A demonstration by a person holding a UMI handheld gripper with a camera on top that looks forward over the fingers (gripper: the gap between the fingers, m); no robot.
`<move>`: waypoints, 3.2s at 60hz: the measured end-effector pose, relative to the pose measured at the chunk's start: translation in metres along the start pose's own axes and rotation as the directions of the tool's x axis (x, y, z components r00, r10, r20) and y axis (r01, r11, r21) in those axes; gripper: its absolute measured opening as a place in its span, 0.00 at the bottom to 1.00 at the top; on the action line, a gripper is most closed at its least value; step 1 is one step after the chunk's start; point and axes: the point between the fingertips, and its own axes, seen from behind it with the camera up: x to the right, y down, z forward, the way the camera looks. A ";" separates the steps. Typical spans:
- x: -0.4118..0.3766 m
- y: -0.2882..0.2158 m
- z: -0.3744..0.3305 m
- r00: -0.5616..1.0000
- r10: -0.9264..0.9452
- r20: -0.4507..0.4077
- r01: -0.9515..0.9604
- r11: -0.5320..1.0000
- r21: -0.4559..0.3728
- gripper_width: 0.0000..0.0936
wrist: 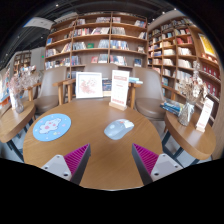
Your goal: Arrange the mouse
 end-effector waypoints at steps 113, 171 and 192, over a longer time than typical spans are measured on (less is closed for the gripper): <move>-0.027 -0.071 0.186 0.995 0.080 0.065 -0.070 0.986 -0.151 0.49; -0.275 -0.034 0.130 0.987 -0.016 0.160 0.043 0.985 -0.168 0.53; -0.254 -0.065 0.060 0.991 -0.025 0.131 0.039 0.994 -0.106 0.91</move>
